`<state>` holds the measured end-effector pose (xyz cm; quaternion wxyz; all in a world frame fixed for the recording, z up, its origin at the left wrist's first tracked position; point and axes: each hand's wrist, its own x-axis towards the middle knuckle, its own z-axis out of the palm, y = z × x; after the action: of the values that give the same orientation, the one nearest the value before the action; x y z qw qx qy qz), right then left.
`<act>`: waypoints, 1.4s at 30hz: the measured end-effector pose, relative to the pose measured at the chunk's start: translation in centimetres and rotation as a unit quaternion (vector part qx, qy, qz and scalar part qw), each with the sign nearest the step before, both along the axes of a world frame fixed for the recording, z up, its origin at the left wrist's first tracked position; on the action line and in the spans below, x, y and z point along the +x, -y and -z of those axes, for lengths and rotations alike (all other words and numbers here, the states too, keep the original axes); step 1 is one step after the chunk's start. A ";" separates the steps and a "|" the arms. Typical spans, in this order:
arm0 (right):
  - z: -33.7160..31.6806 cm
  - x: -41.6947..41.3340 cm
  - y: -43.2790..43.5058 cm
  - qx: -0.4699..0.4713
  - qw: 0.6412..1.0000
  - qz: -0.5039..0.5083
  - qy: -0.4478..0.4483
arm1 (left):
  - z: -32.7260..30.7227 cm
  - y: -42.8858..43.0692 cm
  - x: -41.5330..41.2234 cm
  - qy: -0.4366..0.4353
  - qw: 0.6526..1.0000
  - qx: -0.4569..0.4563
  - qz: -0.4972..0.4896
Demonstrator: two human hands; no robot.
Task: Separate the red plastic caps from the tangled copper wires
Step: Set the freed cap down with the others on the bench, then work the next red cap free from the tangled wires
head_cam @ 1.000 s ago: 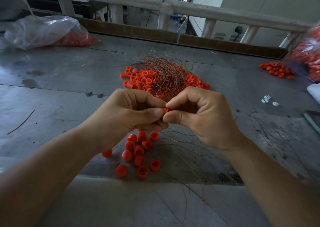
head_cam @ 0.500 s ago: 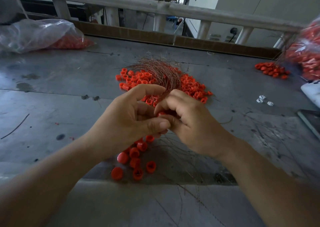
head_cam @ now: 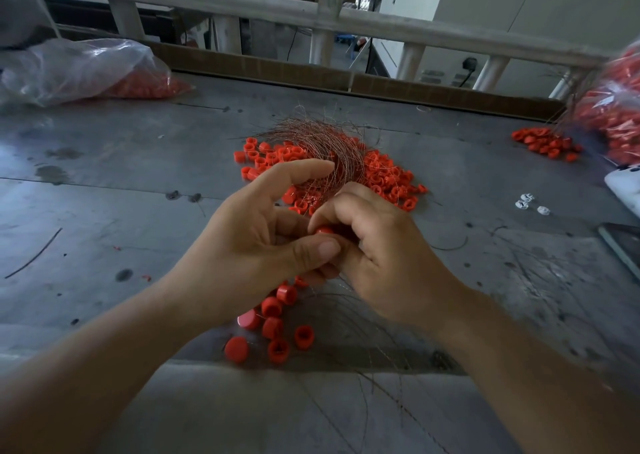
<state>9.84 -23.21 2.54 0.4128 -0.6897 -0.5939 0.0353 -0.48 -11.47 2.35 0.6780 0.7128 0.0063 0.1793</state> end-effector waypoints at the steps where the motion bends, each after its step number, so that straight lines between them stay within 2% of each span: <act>1: 0.0 0.1 0.0 -0.003 1.000 -0.004 -0.009 | 0.0 -0.1 0.1 -0.005 1.000 -0.007 0.002; 8: 0.3 0.2 -0.1 0.042 0.999 0.004 -0.031 | -0.1 -1.1 0.4 -0.053 0.996 -0.075 0.016; 14: 0.1 0.7 0.0 0.002 0.983 -0.044 -0.176 | -0.5 -2.0 0.4 -0.009 0.990 -0.139 0.016; 20: -0.4 1.5 0.3 0.007 0.992 -0.005 -0.129 | -0.6 -2.6 0.6 0.010 0.984 -0.177 -0.007; 27: -0.2 1.1 0.1 -0.024 0.978 -0.025 -0.206 | -0.5 -2.5 0.6 0.007 0.985 -0.172 0.016; 32: -0.1 1.0 0.1 0.013 0.989 -0.003 -0.147 | -0.5 -2.5 0.5 -0.005 0.989 -0.149 0.019; 36: -0.2 1.1 0.0 0.028 0.995 0.028 -0.089 | -0.5 -2.0 0.7 0.001 0.996 -0.082 -0.031; 39: -0.5 1.0 0.1 0.024 0.998 0.021 -0.057 | -0.5 -2.1 0.7 -0.001 0.994 -0.089 -0.060; 42: -0.9 1.3 0.4 0.012 1.000 0.008 -0.023 | -0.7 -2.7 0.4 -0.038 0.997 -0.068 -0.018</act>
<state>11.11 -23.62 3.49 0.4346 -0.6883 -0.5793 0.0407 -0.05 -8.80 3.07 0.7211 0.6710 0.0572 0.1629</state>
